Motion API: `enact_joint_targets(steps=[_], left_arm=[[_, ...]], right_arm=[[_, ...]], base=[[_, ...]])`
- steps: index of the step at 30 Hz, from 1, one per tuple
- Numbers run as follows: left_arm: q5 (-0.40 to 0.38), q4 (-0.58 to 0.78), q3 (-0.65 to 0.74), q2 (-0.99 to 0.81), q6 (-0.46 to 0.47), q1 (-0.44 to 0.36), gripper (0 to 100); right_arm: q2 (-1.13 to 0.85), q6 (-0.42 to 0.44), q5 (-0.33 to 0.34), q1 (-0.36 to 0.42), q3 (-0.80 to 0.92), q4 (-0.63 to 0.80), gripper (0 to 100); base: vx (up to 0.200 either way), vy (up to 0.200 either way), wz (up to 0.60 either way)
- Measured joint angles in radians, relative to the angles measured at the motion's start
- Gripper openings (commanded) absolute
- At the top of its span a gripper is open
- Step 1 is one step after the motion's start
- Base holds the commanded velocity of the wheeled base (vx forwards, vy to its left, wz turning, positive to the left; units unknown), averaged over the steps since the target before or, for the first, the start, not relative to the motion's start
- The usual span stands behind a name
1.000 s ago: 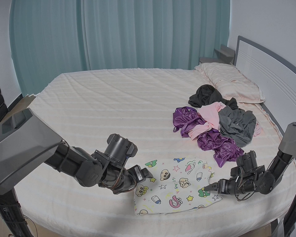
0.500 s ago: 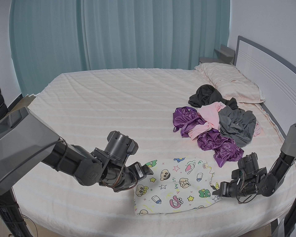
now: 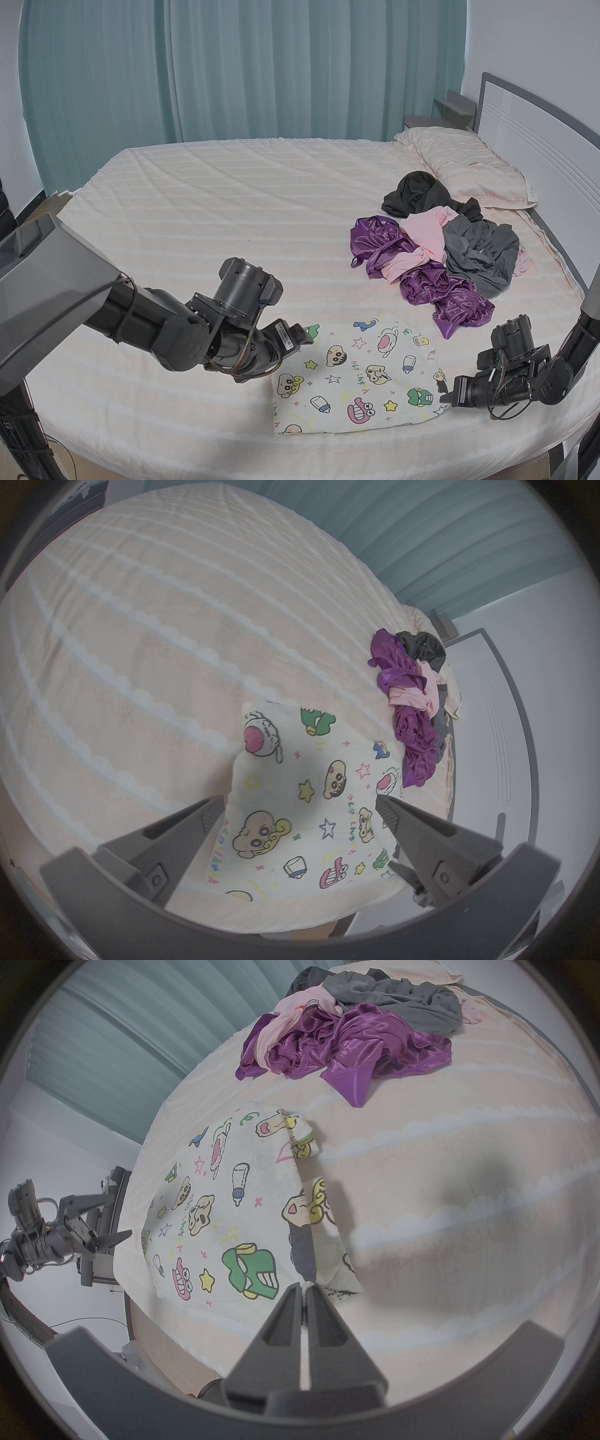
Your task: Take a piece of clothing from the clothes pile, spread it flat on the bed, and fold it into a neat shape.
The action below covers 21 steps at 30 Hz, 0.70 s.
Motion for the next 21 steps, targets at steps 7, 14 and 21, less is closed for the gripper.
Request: enact_joint_targets(steps=[7, 14, 21], left_arm=[[-0.002, -0.001, -0.049, 0.023, -0.031, 0.0, 100], [-0.034, -0.045, -0.061, 0.064, -0.088, -0.017, 100], [-0.099, -0.056, -0.044, 0.093, -0.106, -0.007, 100]], right_arm=[[-0.014, -0.002, -0.003, 0.001, 0.014, -0.002, 100], [-0.049, 0.004, -0.005, -0.009, -0.002, -0.004, 100], [-0.076, 0.032, -0.005, -0.027, -0.128, 0.001, 100]], base=[[0.0, 0.0, 0.0], [0.0, 0.0, 0.0], [0.0, 0.0, 0.0]])
